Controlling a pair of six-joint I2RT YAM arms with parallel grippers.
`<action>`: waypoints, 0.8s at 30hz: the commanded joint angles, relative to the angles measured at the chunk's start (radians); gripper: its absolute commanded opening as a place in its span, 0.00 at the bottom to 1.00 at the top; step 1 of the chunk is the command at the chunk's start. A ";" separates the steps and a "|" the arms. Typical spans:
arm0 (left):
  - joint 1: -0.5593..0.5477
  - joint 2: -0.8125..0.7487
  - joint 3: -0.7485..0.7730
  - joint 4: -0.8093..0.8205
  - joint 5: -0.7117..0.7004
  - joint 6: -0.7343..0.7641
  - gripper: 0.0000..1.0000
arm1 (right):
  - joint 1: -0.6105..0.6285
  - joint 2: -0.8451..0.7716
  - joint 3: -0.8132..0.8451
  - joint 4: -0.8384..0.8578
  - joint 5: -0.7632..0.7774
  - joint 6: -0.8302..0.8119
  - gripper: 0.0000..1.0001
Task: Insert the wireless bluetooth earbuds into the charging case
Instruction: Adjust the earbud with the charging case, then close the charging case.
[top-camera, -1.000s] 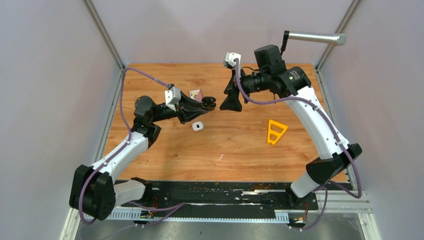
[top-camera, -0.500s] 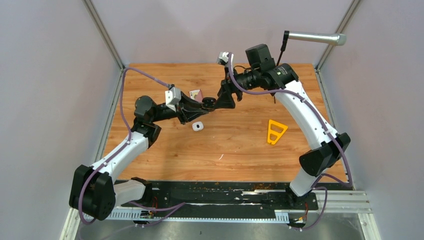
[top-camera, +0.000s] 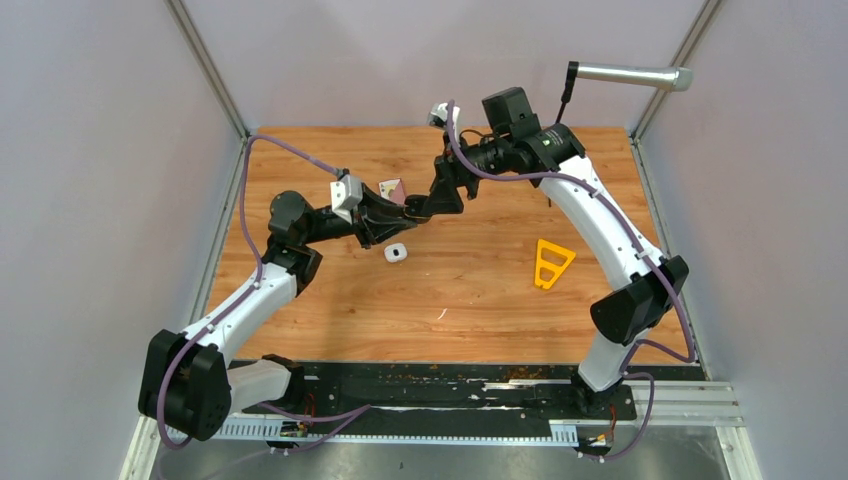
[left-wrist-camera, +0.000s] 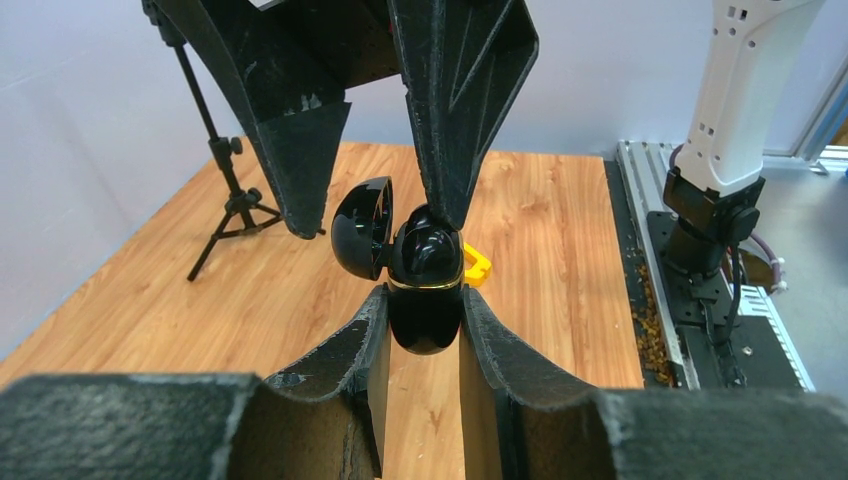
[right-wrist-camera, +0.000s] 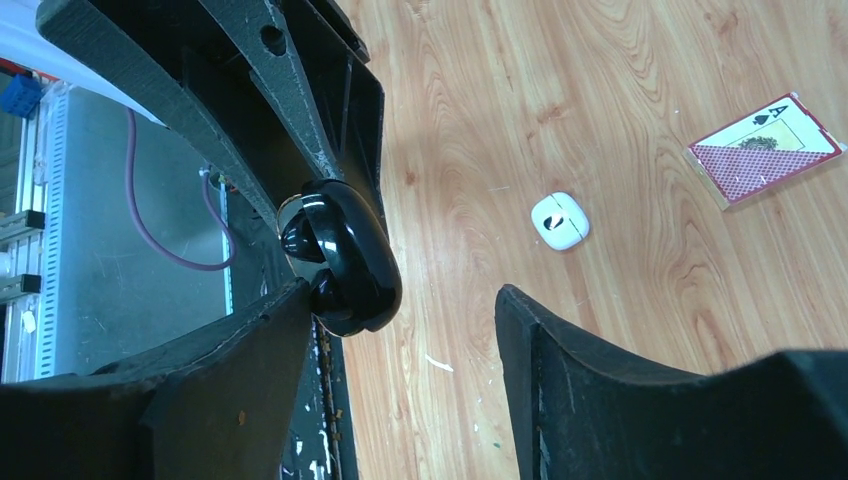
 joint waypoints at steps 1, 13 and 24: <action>-0.003 -0.005 0.050 0.016 0.017 0.025 0.00 | -0.004 0.001 0.056 0.029 -0.055 0.003 0.69; -0.004 0.004 0.061 0.001 0.030 0.046 0.00 | -0.056 0.011 0.139 -0.308 -0.218 -0.496 0.87; -0.006 0.027 0.096 -0.068 0.039 0.096 0.00 | 0.047 0.063 0.147 -0.292 -0.106 -0.646 0.87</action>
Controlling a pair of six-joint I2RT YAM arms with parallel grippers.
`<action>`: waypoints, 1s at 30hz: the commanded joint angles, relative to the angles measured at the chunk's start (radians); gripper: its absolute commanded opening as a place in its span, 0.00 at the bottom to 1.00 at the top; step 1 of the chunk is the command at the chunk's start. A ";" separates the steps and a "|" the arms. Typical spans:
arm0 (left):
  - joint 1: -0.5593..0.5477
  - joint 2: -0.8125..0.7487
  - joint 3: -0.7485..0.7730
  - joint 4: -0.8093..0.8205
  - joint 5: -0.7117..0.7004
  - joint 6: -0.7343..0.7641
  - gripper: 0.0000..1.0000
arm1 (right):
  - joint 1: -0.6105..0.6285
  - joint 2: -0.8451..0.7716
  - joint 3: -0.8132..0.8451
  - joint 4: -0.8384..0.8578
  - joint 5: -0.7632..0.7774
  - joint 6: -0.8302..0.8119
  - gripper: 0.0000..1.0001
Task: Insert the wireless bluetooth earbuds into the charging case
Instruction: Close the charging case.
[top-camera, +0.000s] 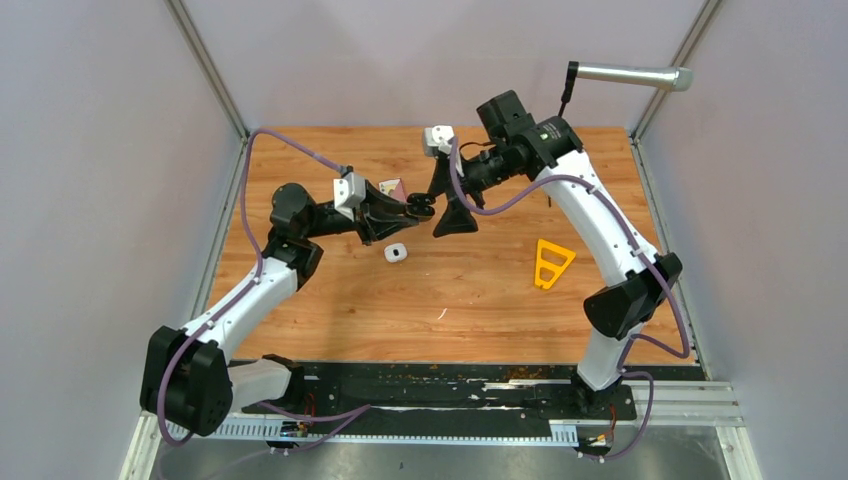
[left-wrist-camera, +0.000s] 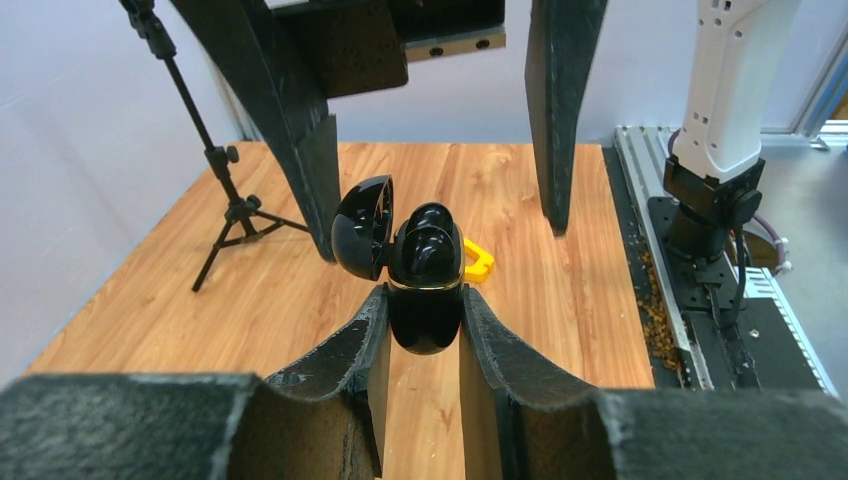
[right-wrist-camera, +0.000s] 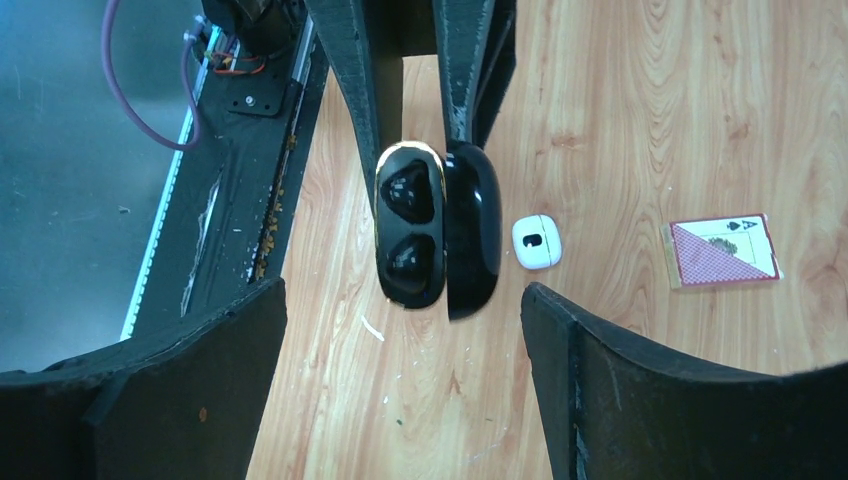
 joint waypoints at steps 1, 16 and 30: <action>-0.004 0.012 0.053 -0.028 -0.009 0.034 0.00 | 0.052 0.027 0.039 0.008 0.030 -0.094 0.86; -0.004 0.061 0.049 -0.018 -0.194 -0.125 0.00 | 0.117 -0.085 -0.092 0.168 0.269 -0.008 0.87; 0.040 0.079 0.064 -0.735 -0.221 0.185 0.00 | -0.158 -0.213 -0.363 0.253 0.278 0.110 0.88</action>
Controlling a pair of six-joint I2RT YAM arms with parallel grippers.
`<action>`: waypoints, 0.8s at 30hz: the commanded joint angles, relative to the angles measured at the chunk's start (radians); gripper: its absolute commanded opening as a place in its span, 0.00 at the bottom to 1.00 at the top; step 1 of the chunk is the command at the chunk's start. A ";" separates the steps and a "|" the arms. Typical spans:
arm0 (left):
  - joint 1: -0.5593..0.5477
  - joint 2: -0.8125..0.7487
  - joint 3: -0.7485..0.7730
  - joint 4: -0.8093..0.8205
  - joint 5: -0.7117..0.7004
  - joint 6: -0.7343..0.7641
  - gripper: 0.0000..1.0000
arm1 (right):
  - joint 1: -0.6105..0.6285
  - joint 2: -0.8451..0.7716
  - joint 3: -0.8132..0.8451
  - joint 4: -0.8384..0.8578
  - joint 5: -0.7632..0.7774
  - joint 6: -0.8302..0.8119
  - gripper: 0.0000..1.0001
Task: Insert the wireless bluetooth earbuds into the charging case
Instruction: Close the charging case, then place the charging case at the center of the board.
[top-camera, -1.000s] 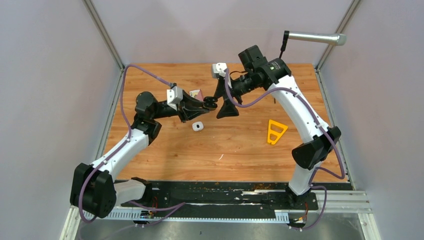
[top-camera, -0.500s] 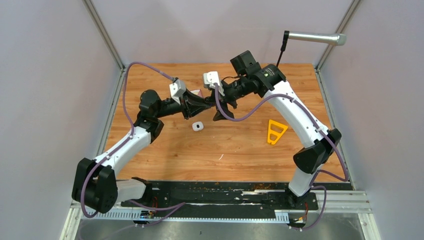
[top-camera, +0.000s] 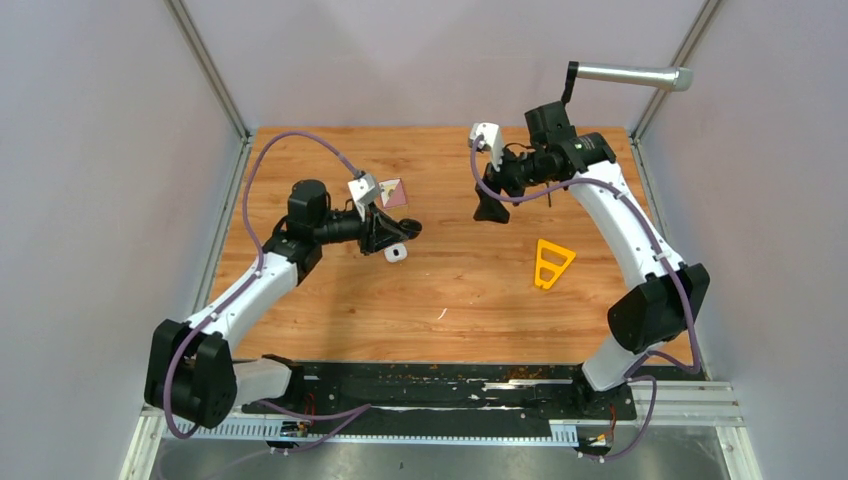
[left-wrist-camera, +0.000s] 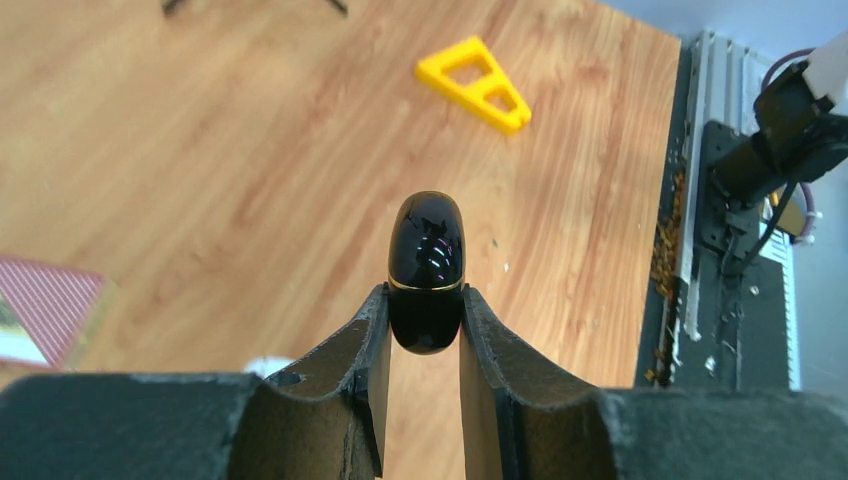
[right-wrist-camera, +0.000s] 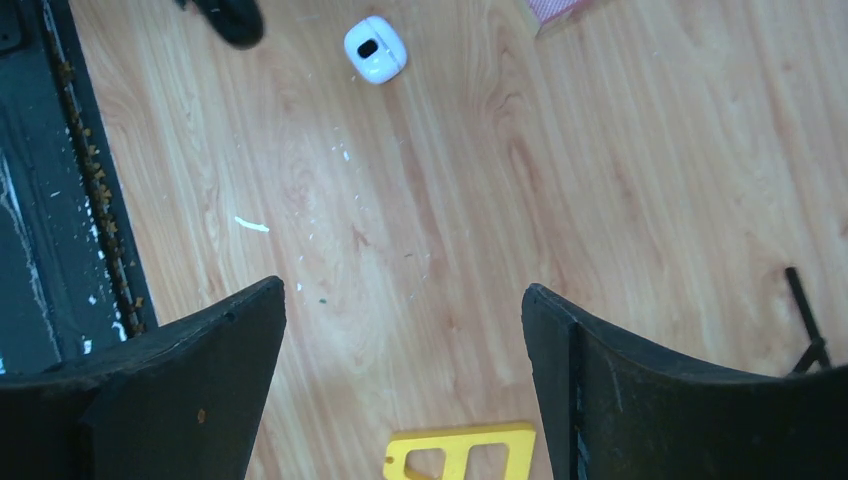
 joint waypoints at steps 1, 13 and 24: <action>0.004 0.081 0.063 -0.241 -0.085 -0.036 0.00 | 0.013 -0.119 -0.079 0.033 -0.025 0.015 0.88; -0.027 0.566 0.366 -0.237 -0.244 -0.521 0.04 | 0.013 -0.192 -0.163 0.069 0.061 0.047 0.88; -0.168 0.768 0.502 -0.244 -0.245 -0.540 0.18 | 0.010 -0.234 -0.216 0.083 0.114 0.046 0.88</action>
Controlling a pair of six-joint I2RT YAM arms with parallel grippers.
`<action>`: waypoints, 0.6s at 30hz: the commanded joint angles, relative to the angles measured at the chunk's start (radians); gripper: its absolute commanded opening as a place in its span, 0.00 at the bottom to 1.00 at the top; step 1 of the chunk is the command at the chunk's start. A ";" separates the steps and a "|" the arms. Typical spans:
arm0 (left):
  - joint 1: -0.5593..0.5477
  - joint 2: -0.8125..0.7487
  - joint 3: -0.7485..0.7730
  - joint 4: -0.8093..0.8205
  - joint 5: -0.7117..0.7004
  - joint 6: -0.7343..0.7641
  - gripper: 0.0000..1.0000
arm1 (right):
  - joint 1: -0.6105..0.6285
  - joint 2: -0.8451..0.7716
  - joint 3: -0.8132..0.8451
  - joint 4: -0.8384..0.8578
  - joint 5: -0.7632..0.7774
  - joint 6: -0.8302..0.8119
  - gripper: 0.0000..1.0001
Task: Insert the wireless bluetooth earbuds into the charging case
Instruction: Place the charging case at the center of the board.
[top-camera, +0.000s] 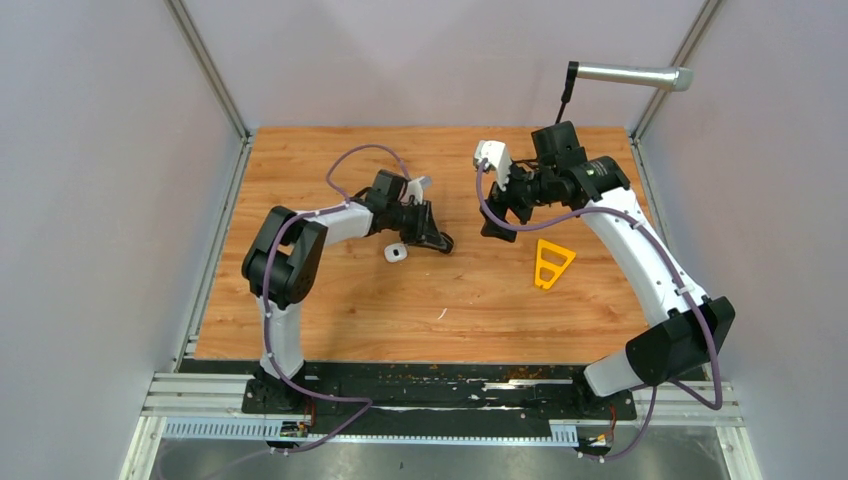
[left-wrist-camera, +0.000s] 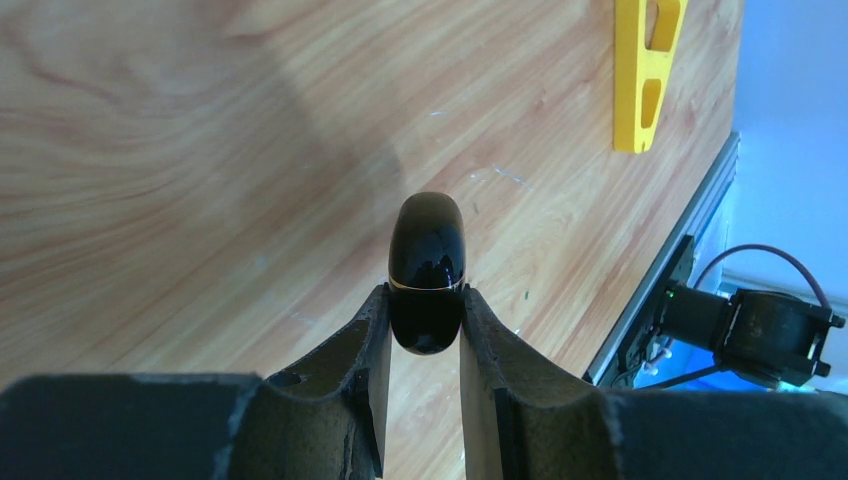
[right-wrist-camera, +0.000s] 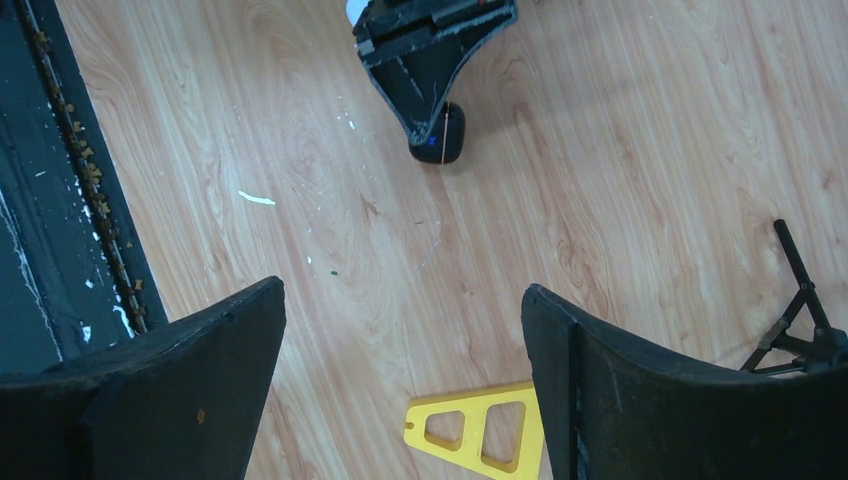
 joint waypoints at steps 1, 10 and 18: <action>-0.048 0.012 0.074 -0.005 -0.010 0.004 0.19 | -0.003 -0.047 -0.014 0.040 0.018 0.012 0.88; -0.095 0.044 0.087 -0.078 -0.027 0.146 0.21 | -0.003 -0.036 -0.002 0.039 0.012 0.011 0.88; -0.108 0.034 0.082 -0.114 -0.038 0.222 0.29 | -0.003 -0.019 0.014 0.037 0.010 0.013 0.88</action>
